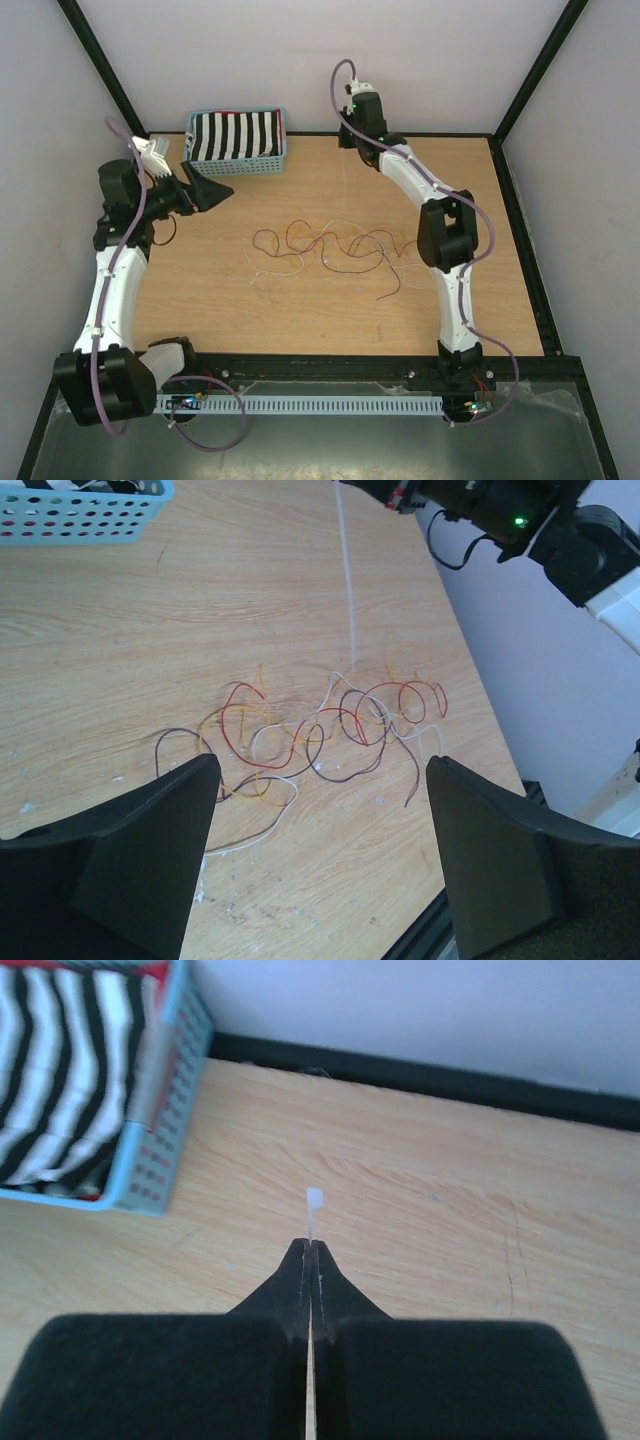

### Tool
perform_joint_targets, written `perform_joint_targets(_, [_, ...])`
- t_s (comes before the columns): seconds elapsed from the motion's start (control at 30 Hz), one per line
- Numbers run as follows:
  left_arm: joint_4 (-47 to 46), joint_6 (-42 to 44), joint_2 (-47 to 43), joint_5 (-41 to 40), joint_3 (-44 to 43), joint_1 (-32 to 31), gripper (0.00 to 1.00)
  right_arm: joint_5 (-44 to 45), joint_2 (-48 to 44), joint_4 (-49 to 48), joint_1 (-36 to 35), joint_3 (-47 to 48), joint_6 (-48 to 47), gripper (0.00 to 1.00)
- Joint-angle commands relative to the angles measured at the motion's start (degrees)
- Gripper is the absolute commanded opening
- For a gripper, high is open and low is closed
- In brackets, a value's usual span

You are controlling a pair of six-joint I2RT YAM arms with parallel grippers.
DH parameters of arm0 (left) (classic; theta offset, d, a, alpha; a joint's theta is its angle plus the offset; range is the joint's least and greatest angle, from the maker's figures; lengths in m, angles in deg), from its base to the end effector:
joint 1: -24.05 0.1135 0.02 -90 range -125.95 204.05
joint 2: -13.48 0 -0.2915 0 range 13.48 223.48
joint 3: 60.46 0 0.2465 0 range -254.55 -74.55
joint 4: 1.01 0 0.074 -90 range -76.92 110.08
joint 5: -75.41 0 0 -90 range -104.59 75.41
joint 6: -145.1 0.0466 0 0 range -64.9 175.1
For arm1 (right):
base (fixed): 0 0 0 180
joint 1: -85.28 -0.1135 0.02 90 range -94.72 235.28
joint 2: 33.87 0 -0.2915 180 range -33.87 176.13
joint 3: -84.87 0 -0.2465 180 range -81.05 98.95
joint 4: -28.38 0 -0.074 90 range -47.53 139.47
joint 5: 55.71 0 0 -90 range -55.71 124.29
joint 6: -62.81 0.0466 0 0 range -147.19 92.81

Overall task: Zip-tie the wires
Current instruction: Pick up the ribbon at the center of the board.

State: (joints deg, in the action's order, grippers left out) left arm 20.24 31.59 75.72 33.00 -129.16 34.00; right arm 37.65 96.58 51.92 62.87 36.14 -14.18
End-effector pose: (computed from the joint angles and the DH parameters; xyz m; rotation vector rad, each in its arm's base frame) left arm 0.2336 0.0060 0.3723 0.0651 1.8369 -0.9203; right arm 0.5250 0.2135 0.2923 -0.1239 1.9790 0.3459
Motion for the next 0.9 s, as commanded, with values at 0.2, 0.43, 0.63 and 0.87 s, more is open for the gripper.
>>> perform_joint_targets(0.2, [-9.0, -4.6, 1.9, 9.2, -5.1, 0.7, 0.87, -17.3, -21.8, -21.2, -0.1, -17.2, 0.2, 0.0])
perform_joint_targets(0.43, [-14.2, -10.8, 1.0, 11.6, -5.6, 0.1, 0.87, -33.2, -37.5, -27.1, 0.0, -33.7, 3.8, 0.0])
perform_joint_targets(0.63, [-17.5, -14.9, -1.4, 8.2, -5.7, -4.4, 0.86, -39.1, -51.1, -35.6, -0.1, -47.9, 11.1, 0.0])
perform_joint_targets(0.87, [-22.8, -17.6, -2.5, 1.3, -6.0, -14.5, 0.82, -44.5, -59.9, -48.5, -0.1, -59.4, 25.8, 0.0])
